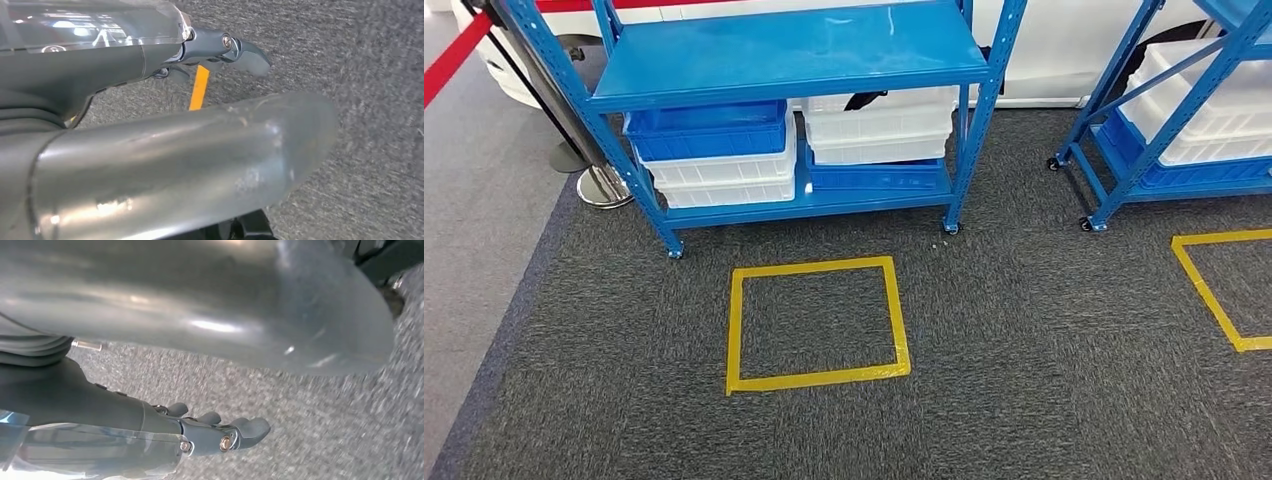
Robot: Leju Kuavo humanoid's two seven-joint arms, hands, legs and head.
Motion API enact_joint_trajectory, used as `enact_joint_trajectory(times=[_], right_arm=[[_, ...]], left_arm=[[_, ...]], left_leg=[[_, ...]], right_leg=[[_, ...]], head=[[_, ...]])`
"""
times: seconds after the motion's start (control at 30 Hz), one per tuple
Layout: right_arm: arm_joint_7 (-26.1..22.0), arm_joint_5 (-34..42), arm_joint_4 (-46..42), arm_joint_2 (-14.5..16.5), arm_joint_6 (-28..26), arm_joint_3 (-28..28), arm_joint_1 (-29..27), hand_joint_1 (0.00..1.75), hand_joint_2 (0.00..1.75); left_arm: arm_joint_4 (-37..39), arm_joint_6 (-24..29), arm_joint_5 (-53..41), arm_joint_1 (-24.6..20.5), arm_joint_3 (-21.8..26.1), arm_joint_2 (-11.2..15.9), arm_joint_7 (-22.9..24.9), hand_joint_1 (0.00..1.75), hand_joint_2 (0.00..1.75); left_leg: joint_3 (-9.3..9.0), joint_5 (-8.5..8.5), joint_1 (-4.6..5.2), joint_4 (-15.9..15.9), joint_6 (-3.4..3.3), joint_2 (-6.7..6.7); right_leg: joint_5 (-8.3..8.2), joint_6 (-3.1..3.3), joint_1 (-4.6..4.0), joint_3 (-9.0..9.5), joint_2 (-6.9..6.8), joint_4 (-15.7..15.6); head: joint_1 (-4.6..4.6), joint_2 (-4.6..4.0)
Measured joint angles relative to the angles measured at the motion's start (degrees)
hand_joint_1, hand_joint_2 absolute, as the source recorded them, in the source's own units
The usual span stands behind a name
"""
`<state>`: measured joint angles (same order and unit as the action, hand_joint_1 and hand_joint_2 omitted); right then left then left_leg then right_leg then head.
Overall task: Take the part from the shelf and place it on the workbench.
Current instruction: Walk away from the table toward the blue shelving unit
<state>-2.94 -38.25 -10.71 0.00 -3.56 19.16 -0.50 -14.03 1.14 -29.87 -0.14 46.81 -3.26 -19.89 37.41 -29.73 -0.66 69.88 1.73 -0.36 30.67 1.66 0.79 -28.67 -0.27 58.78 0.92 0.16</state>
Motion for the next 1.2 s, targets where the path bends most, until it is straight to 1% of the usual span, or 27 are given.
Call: enact_joint_trajectory(times=[0.03, 0.07, 0.1, 0.17, 0.23, 0.27, 0.3, 0.37, 0.4, 0.43, 0.47, 0.5, 0.57, 0.6, 0.63, 0.73, 0.77, 0.83, 0.9, 0.93, 0.97, 1.0, 1.03, 1.1, 1.13, 1.17, 1.2], right_arm=[[0.0, 0.0, 0.0, 0.0, 0.0, 0.0, -0.1, 0.00, 0.00], [0.1, 0.0, 0.0, 0.0, 0.0, 0.0, -0.1, 0.00, 0.00], [0.2, 0.0, 0.1, 0.0, 0.0, 0.0, 0.0, 0.00, 0.00], [0.4, -0.1, 0.2, 0.1, 0.1, 0.1, 0.1, 0.00, 0.00], [0.6, -0.1, 0.2, 0.0, 0.1, 0.1, 0.2, 0.00, 0.00], [0.6, -0.1, 0.2, 0.0, 0.1, 0.2, 0.2, 0.00, 0.00], [0.7, -0.2, 0.2, 0.0, 0.1, 0.2, 0.3, 0.00, 0.00], [0.7, -0.2, 0.2, 0.0, 0.1, 0.3, 0.3, 0.00, 0.00], [0.8, -0.2, 0.2, -0.1, 0.1, 0.4, 0.2, 0.00, 0.00], [0.8, -0.3, 0.2, -0.1, 0.1, 0.4, 0.1, 0.00, 0.00], [0.8, -0.3, 0.2, -0.1, 0.1, 0.5, 0.0, 0.00, 0.00], [0.9, -0.3, 0.2, -0.2, 0.1, 0.6, -0.1, 0.00, 0.00], [0.9, -0.3, 0.2, -0.3, 0.2, 0.6, -0.5, 0.00, 0.00], [0.9, -0.3, 0.2, -0.3, 0.2, 0.6, -0.6, 0.00, 0.00], [0.9, -0.3, 0.3, -0.3, 0.3, 0.6, -0.6, 0.00, 0.00], [1.0, -0.4, 0.3, -0.3, 0.6, 0.6, -0.5, 0.00, 0.00], [1.0, -0.4, 0.3, -0.3, 0.7, 0.6, -0.6, 0.00, 0.00], [1.0, -0.5, 0.3, -0.2, 0.8, 0.6, -0.6, 0.00, 0.00], [1.0, -0.6, 0.3, -0.3, 0.8, 0.6, -0.6, 0.00, 0.00], [1.0, -0.6, 0.3, -0.3, 0.8, 0.6, -0.6, 0.00, 0.00], [1.0, -0.6, 0.3, -0.3, 0.8, 0.6, -0.6, 0.00, 0.00], [1.0, -0.6, 0.3, -0.3, 0.8, 0.6, -0.6, 0.00, 0.00], [1.0, -0.6, 0.3, -0.3, 0.8, 0.6, -0.6, 0.00, 0.00], [0.9, -0.6, 0.4, -0.2, 0.8, 0.7, -0.7, 0.00, 0.00], [0.9, -0.6, 0.5, -0.1, 0.8, 0.7, -0.7, 0.00, 0.00], [0.8, -0.6, 0.5, 0.0, 0.8, 0.7, -0.6, 0.00, 0.00], [0.8, -0.6, 0.5, 0.0, 0.8, 0.7, -0.4, 0.00, 0.00]], left_arm=[[0.0, 0.0, 0.0, 0.0, 0.0, 0.0, 0.0, 0.00, 0.00], [0.0, 0.0, -0.1, 0.0, 0.1, 0.0, 0.0, 0.00, 0.00], [0.0, 0.0, -0.1, 0.0, 0.3, 0.0, 0.1, 0.00, 0.00], [0.0, 0.0, -0.4, -0.1, 0.5, 0.0, 0.3, 0.00, 0.00], [0.0, 0.0, -0.6, 0.0, 0.6, -0.1, 0.4, 0.00, 0.00], [0.0, 0.0, -0.7, 0.0, 0.6, -0.1, 0.5, 0.00, 0.00], [0.0, 0.0, -0.8, -0.1, 0.6, -0.1, 0.5, 0.00, 0.00], [0.0, -0.1, -1.0, -0.1, 0.8, -0.1, 0.5, 0.00, 0.00], [0.0, -0.1, -1.1, -0.1, 0.8, -0.1, 0.5, 0.00, 0.00], [0.0, -0.1, -1.1, -0.1, 0.9, -0.2, 0.5, 0.00, 0.00], [0.0, -0.1, -1.2, 0.0, 0.9, -0.2, 0.5, 0.00, 0.00], [0.0, -0.1, -1.3, 0.1, 0.9, -0.2, 0.5, 0.00, 0.00], [0.0, -0.2, -1.3, 0.1, 0.9, -0.2, 0.5, 0.00, 0.00], [0.0, -0.2, -1.3, 0.0, 1.0, -0.3, 0.5, 0.00, 0.00], [0.0, -0.2, -1.4, -0.1, 1.0, -0.3, 0.6, 0.00, 0.00], [0.0, -0.3, -1.5, -0.3, 1.0, -0.3, 0.7, 0.00, 0.00], [0.0, -0.3, -1.5, -0.3, 1.0, -0.3, 0.7, 0.00, 0.00], [0.0, -0.3, -1.7, -0.4, 1.1, -0.5, 0.9, 0.00, 0.00], [0.0, -0.4, -1.9, -0.3, 1.4, -0.5, 1.0, 0.00, 0.00], [0.0, -0.4, -2.0, -0.2, 1.5, -0.5, 1.1, 0.00, 0.00], [0.0, -0.4, -2.0, -0.2, 1.6, -0.5, 1.1, 0.00, 0.00], [0.0, -0.5, -2.1, -0.1, 1.7, -0.5, 1.1, 0.00, 0.00], [0.0, -0.5, -2.1, 0.0, 1.8, -0.5, 1.1, 0.00, 0.00], [0.1, -0.6, -2.2, 0.1, 2.0, -0.5, 1.1, 0.00, 0.00], [0.1, -0.6, -2.3, 0.2, 2.0, -0.5, 1.1, 0.00, 0.00], [0.1, -0.6, -2.3, 0.2, 2.1, -0.4, 1.1, 0.00, 0.00], [0.2, -0.6, -2.4, 0.2, 2.1, -0.4, 1.1, 0.00, 0.00]], left_leg=[[-1.25, 2.44, 0.10, -3.6, -0.40, 0.06], [-2.46, 4.11, 0.32, -6.8, -0.84, 0.14], [-3.30, 4.58, 0.58, -8.8, -1.29, 0.24], [-4.12, 3.83, 0.95, -10.5, -2.07, 0.26], [-5.42, 3.40, 0.77, -11.6, -2.75, 0.07], [-6.23, 3.26, 0.65, -12.1, -3.08, 0.01], [-6.93, 3.06, 0.55, -12.5, -3.36, -0.03], [-7.69, 2.41, 0.56, -12.6, -3.70, -0.04], [-8.11, 1.96, 0.58, -12.6, -3.74, -0.07], [-8.68, 1.47, 0.59, -12.6, -3.69, -0.14], [-9.42, 0.89, 0.56, -12.6, -3.58, -0.24], [-10.26, 0.28, 0.53, -12.6, -3.43, -0.33], [-11.80, -1.09, 0.52, -12.5, -2.96, -0.41], [-12.21, -1.73, 0.57, -12.5, -2.62, -0.40], [-12.53, -2.32, 0.62, -12.6, -2.23, -0.36], [-13.10, -2.58, 0.64, -11.5, -1.28, -0.24], [-12.51, -2.33, 0.60, -9.8, -1.03, -0.17], [-8.70, -2.97, 0.42, -3.4, -0.49, -0.01], [-3.44, -5.96, 0.31, 3.3, -0.12, 0.03], [-1.50, -7.45, 0.29, 4.8, -0.09, 0.03], [-0.34, -8.05, 0.30, 4.6, -0.18, 0.03], [0.05, -7.16, 0.34, 2.7, -0.39, 0.03], [-0.03, -4.77, 0.43, -0.3, -0.79, 0.05], [-0.39, 2.06, 0.87, -6.5, -1.89, 0.22], [-0.68, 4.28, 1.12, -8.3, -2.30, 0.30], [-0.90, 5.32, 1.33, -9.3, -2.61, 0.32], [-1.51, 4.91, 1.40, -9.7, -2.79, 0.26]], right_leg=[[0.57, -0.15, -0.01, 0.74, -0.02, -0.1], [1.11, -0.43, -0.08, 1.32, -0.04, -0.1], [1.50, -0.76, -0.09, 1.68, -0.07, -0.2], [1.52, -1.55, -0.11, 2.21, -0.13, -0.2], [1.15, -2.10, 0.00, 2.47, -0.16, 0.9], [1.32, -2.27, 0.03, 1.81, -0.11, 2.5], [2.02, -2.41, 0.07, 0.26, -0.02, 5.2], [4.46, -2.79, 0.12, -4.52, 0.10, 11.7], [5.54, -3.02, 0.14, -6.90, 0.11, 14.2], [5.79, -3.19, 0.14, -8.55, 0.11, 15.2], [4.86, -3.28, 0.14, -9.41, 0.11, 14.5], [2.84, -3.24, 0.14, -9.42, 0.10, 12.2], [-2.75, -2.85, 0.06, -8.36, 0.10, 5.7], [-4.21, -2.41, -0.08, -7.95, 0.10, 3.6], [-5.06, -1.96, -0.21, -7.75, 0.12, 2.4], [-4.44, -0.63, -0.25, -6.79, 0.21, 1.8], [-4.14, -0.25, -0.18, -6.14, 0.19, 1.5], [-3.44, 0.31, -0.07, -4.75, 0.12, 0.9], [-2.39, 0.53, -0.09, -3.39, 0.19, 0.7], [-1.75, 0.55, -0.11, -2.60, 0.26, 0.6], [-1.07, 0.53, -0.14, -1.71, 0.31, 0.6], [-0.36, 0.49, -0.20, -0.73, 0.33, 0.6], [0.37, 0.43, -0.31, 0.24, 0.30, 0.6], [1.71, 0.18, -0.46, 1.72, 0.31, 0.5], [2.29, -0.13, -0.46, 2.21, 0.35, 0.3], [2.59, -0.47, -0.43, 2.75, 0.39, 0.3], [2.48, -0.95, -0.44, 3.17, 0.41, 0.4]], head=[[-0.04, 0.00], [-0.10, 0.01], [-0.14, 0.01], [-0.22, 0.01], [-0.25, 0.01], [-0.32, 0.00], [-0.45, 0.00], [-0.67, 0.01], [-0.73, 0.01], [-0.73, 0.01], [-0.77, 0.01], [-0.81, 0.01], [-0.87, 0.01], [-0.88, 0.00], [-0.84, -0.01], [-0.78, 0.00], [-0.73, 0.00], [-0.56, 0.01], [-0.48, 0.01], [-0.49, 0.00], [-0.48, 0.00], [-0.47, 0.00], [-0.47, 0.00], [-0.53, 0.00], [-0.48, 0.00], [-0.43, 0.01], [-0.38, 0.00]])
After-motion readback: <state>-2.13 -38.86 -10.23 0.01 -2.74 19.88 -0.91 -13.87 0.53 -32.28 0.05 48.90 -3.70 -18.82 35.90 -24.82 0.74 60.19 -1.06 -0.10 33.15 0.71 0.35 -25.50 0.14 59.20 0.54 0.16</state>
